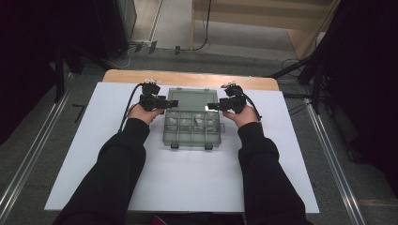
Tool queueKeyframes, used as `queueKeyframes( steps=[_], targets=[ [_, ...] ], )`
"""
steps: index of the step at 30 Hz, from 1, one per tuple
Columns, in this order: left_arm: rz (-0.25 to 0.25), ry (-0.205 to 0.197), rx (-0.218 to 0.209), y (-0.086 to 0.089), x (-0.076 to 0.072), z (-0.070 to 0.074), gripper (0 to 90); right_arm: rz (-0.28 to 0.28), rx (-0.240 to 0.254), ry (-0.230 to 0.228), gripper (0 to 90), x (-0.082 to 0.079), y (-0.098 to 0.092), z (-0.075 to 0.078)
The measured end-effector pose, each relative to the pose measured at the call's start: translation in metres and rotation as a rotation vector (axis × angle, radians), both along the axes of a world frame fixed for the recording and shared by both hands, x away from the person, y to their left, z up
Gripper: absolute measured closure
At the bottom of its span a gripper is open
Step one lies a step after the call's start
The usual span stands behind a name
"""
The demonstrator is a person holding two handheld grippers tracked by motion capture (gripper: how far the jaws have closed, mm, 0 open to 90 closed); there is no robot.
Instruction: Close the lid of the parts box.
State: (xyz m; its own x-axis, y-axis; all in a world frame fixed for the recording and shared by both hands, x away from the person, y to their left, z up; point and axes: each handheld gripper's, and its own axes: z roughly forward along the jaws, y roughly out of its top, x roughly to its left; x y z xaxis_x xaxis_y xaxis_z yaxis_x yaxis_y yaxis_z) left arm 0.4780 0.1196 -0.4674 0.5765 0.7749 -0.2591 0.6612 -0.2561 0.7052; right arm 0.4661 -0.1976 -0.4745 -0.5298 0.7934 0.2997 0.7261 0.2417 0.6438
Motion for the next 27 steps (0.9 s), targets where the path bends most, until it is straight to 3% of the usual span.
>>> queueKeyframes(
  steps=[3, 9, 12, 15, 25, 27],
  targets=[
    [0.02, -0.002, 0.033, -0.002, 0.003, -0.005, 31.0, -0.011, 0.0, 0.005, 28.5, 0.003, 0.002, -0.004],
    [0.076, -0.017, 0.035, -0.001, 0.009, -0.013, 31.0, -0.046, 0.009, 0.006, 28.4, 0.008, 0.004, -0.01],
    [0.095, -0.022, 0.032, -0.002, 0.011, -0.017, 31.0, -0.061, -0.029, -0.005, 28.4, 0.01, 0.007, -0.013],
    [0.109, -0.011, 0.031, -0.003, 0.013, -0.022, 31.0, -0.068, -0.024, 0.0, 28.4, 0.011, 0.008, -0.017],
    [0.129, 0.008, 0.053, -0.011, 0.015, -0.032, 31.0, -0.099, -0.065, 0.022, 25.5, 0.016, 0.015, -0.03],
    [0.127, 0.007, 0.056, -0.012, 0.015, -0.034, 30.9, -0.105, -0.053, 0.025, 24.3, 0.016, 0.016, -0.032]
  ],
)
